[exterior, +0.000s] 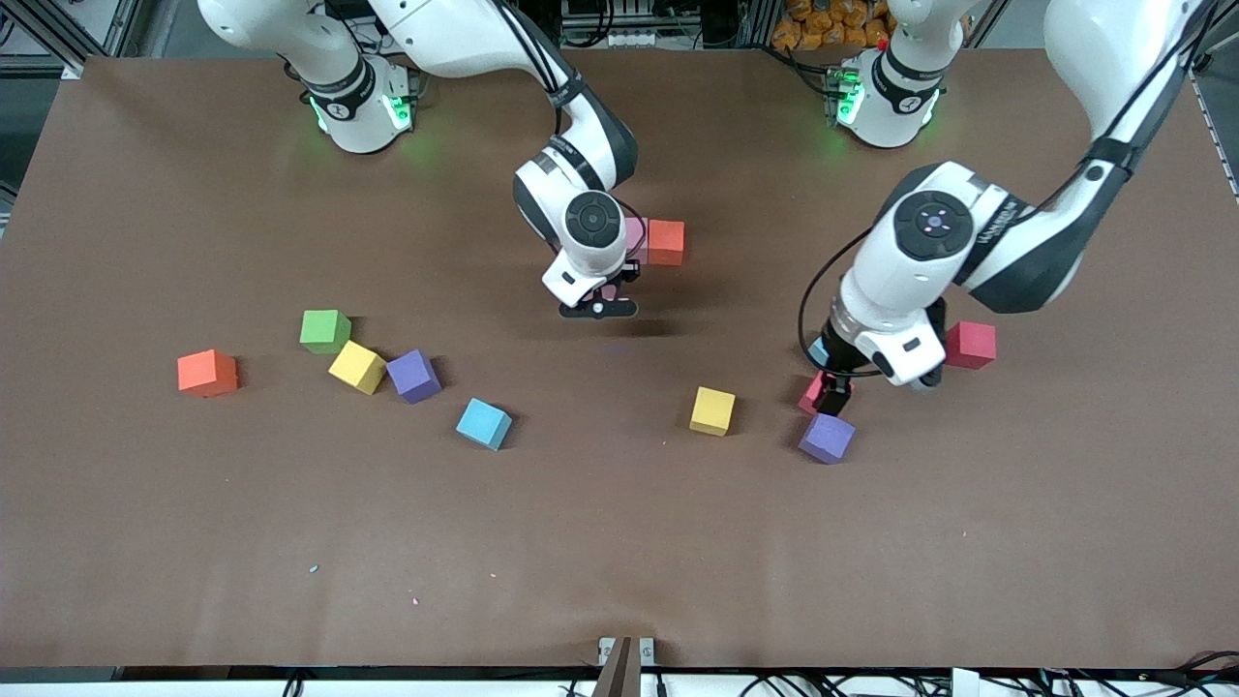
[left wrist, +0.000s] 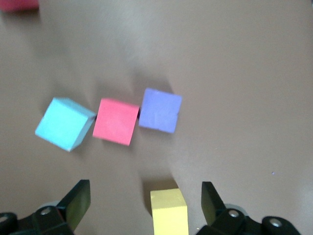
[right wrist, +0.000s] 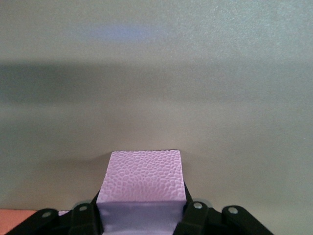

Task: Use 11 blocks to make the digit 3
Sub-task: 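Place the pink block with the right gripper while the left gripper moves away, then grasp the cyan block with the right gripper while the left gripper grasps yellow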

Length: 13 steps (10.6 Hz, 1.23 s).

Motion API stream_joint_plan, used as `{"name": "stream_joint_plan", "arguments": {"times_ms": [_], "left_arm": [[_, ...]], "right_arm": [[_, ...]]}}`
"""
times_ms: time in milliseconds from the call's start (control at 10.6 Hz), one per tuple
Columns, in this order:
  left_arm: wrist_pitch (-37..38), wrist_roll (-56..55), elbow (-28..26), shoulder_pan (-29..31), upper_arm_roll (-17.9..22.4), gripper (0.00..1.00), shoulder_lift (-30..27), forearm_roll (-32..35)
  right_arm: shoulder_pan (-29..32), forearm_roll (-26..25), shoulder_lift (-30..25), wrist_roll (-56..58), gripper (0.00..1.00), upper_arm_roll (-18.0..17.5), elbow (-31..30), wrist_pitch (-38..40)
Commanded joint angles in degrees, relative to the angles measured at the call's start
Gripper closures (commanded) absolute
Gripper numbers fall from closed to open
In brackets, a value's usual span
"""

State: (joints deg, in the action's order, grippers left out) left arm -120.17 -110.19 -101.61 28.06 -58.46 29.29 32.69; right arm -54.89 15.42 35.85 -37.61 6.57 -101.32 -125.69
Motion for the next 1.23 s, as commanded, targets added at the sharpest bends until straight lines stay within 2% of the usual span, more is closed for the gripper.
{"name": "stream_joint_plan", "arguments": {"times_ms": [0,94,189,283,377,566,754,848,1037,1131], "left_arm": [[7.72,10.48,7.37,-0.54,0.28,0.0,0.85,0.62],[10.71,15.83,9.31,-0.55,0.36,0.0,0.85,0.62],[12.4,21.97,10.46,-0.37,0.45,0.0,0.76,0.62],[13.2,28.39,10.82,-0.46,1.5,0.0,0.76,0.62],[13.12,33.67,10.82,-0.89,2.55,0.0,0.94,1.06],[12.85,39.07,13.0,-2.47,2.91,0.0,4.09,1.06],[12.85,37.86,17.83,-5.97,3.61,0.0,9.27,0.71],[12.68,36.2,18.72,-8.78,6.4,0.0,9.81,0.54],[12.32,33.3,22.4,-18.86,15.43,0.0,10.77,0.19],[12.32,29.81,24.95,-23.44,19.22,0.0,12.18,-2.34]], "right_arm": [[-0.39,0.75,-1.75,-0.09,0.9,0.28,-1.6,0.45],[-0.48,0.75,-1.75,-0.09,0.89,0.29,-1.68,0.45],[-0.48,0.75,-1.75,-0.09,0.78,0.29,-1.86,0.45],[-0.31,0.75,-1.66,-0.61,0.19,0.29,-1.6,0.45],[-0.22,0.75,-1.75,-0.79,0.0,0.29,-1.34,0.53],[-0.48,0.75,-2.53,-0.79,0.0,0.2,-1.07,0.62],[0.13,0.75,-4.55,-0.45,0.0,0.37,-0.03,3.15],[1.35,0.66,-5.34,0.08,0.0,0.55,0.94,5.96],[4.95,0.4,-6.58,0.26,0.0,0.64,2.44,8.52],[6.88,0.23,-6.67,0.09,0.0,0.64,3.14,9.05]]}}
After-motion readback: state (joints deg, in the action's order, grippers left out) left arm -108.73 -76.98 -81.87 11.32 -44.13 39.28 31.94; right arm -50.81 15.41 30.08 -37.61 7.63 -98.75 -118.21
